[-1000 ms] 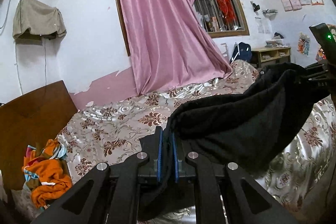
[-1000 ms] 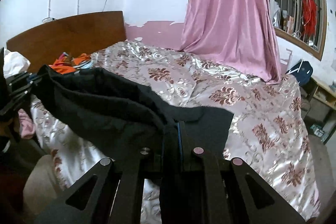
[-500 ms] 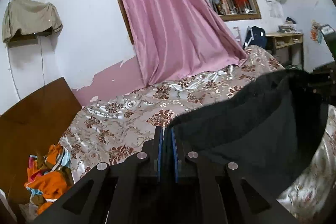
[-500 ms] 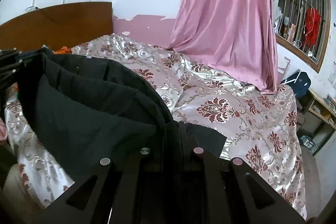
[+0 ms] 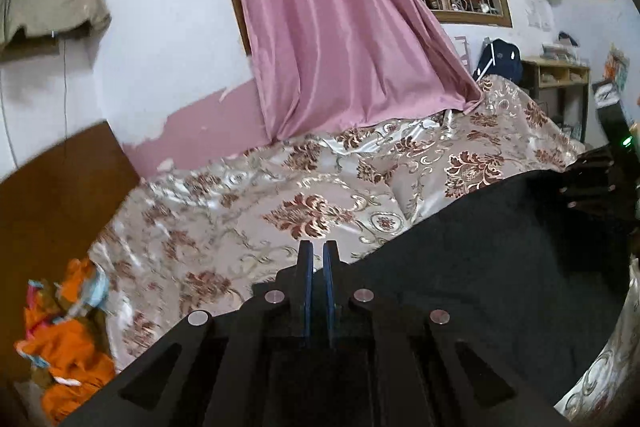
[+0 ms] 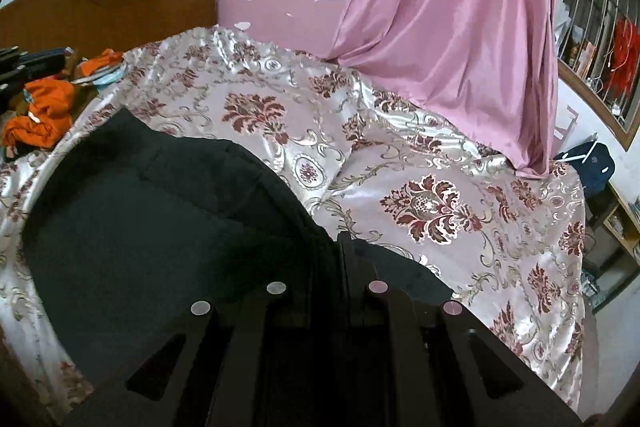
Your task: Fold large clothes
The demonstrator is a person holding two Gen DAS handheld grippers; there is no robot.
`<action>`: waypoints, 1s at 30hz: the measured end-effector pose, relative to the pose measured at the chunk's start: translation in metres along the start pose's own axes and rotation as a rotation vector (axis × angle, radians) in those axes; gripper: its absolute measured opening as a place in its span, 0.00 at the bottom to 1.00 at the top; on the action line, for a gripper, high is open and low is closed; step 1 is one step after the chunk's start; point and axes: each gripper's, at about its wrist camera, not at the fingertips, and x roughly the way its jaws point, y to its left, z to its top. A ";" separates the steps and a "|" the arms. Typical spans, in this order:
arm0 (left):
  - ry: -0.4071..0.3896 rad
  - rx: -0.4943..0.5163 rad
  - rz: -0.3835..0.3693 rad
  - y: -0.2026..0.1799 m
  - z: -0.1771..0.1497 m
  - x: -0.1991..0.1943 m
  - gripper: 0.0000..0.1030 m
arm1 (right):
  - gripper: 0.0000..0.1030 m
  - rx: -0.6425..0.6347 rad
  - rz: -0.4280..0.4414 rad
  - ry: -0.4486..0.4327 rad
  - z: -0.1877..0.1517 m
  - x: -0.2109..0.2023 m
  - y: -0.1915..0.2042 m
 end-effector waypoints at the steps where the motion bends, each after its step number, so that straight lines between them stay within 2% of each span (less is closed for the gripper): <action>1: 0.009 -0.019 0.001 0.003 -0.004 0.006 0.06 | 0.09 -0.006 -0.007 0.004 0.001 0.012 -0.002; 6: 0.111 -0.079 0.003 0.014 -0.031 0.040 0.06 | 0.09 -0.001 -0.033 0.097 -0.007 0.079 -0.006; 9: 0.168 -0.160 -0.071 0.022 -0.048 0.054 0.06 | 0.09 0.034 -0.031 0.164 -0.020 0.112 -0.007; 10: 0.180 -0.207 -0.125 0.025 -0.054 0.055 0.06 | 0.09 0.039 -0.029 0.173 -0.024 0.117 -0.006; 12: 0.181 -0.243 -0.174 0.024 -0.059 0.053 0.08 | 0.09 0.058 -0.005 0.170 -0.029 0.116 -0.007; 13: 0.183 -0.242 -0.194 0.020 -0.061 0.053 0.17 | 0.13 0.072 0.011 0.165 -0.029 0.114 -0.008; 14: 0.185 -0.232 -0.208 0.015 -0.064 0.052 0.33 | 0.14 0.090 0.030 0.161 -0.029 0.111 -0.013; 15: 0.182 -0.220 -0.221 0.010 -0.066 0.051 0.41 | 0.16 0.111 0.048 0.157 -0.030 0.107 -0.018; 16: 0.175 -0.216 -0.227 0.007 -0.067 0.050 0.56 | 0.22 0.140 0.054 0.150 -0.031 0.103 -0.026; 17: 0.160 -0.214 -0.235 0.003 -0.067 0.047 0.64 | 0.32 0.170 0.051 0.137 -0.031 0.097 -0.033; 20: 0.150 -0.213 -0.273 -0.006 -0.067 0.041 0.69 | 0.57 0.290 0.070 0.088 -0.033 0.070 -0.059; 23: 0.143 -0.203 -0.304 -0.012 -0.068 0.036 0.73 | 0.63 0.415 0.098 0.025 -0.043 0.041 -0.082; 26: 0.133 -0.171 -0.311 -0.017 -0.075 0.031 0.77 | 0.68 0.477 0.125 -0.008 -0.058 0.022 -0.086; 30: 0.166 -0.138 -0.320 -0.021 -0.092 0.036 0.78 | 0.68 0.394 0.193 -0.002 -0.079 0.019 -0.058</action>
